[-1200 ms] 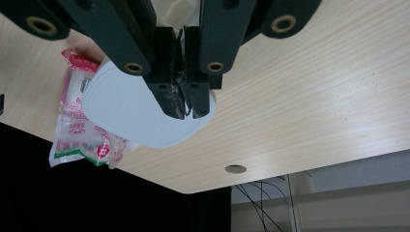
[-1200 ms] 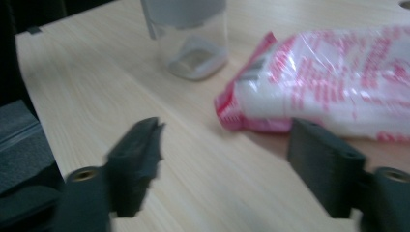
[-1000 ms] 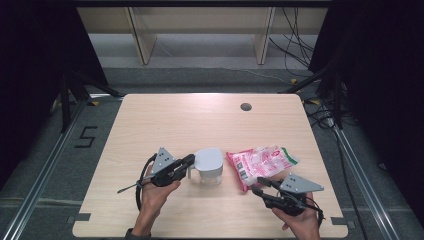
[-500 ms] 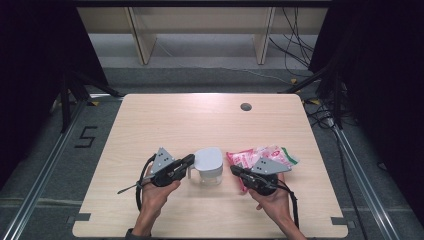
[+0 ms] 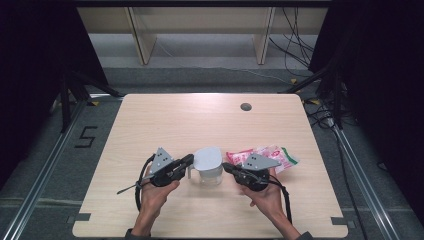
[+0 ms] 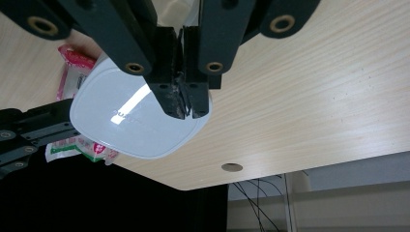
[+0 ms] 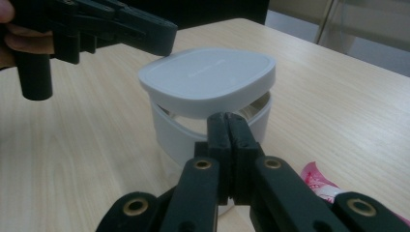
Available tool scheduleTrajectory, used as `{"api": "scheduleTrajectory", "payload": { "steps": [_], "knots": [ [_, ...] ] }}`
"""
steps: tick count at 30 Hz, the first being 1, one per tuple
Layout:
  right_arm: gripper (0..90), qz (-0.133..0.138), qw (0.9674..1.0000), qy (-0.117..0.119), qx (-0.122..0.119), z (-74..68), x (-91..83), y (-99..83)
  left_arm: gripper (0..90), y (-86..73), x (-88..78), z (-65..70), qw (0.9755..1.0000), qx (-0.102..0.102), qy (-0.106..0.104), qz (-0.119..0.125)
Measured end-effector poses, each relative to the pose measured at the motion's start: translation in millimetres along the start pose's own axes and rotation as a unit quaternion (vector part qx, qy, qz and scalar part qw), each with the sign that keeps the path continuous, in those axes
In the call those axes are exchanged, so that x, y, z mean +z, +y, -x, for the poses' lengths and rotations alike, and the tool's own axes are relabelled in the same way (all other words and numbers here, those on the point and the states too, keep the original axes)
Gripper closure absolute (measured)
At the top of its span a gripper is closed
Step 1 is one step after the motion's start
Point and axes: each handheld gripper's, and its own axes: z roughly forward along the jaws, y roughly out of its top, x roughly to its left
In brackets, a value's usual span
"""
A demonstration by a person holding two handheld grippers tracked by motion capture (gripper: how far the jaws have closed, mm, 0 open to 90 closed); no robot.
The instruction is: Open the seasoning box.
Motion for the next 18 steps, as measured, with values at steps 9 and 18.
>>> {"api": "scheduleTrajectory", "payload": {
  "steps": [9,18],
  "knots": [
    [90.0,-0.015,0.9999,-0.005,-0.001,-1.4,4.0,0.7,86.7,-0.4,-0.4,-1.4,1.0000,0.004,0.001,0.000],
    [90.0,0.008,1.0000,-0.001,-0.002,-1.5,3.4,11.6,65.0,-0.6,-4.2,-2.3,0.9998,-0.015,-0.014,-0.002]
  ]
}}
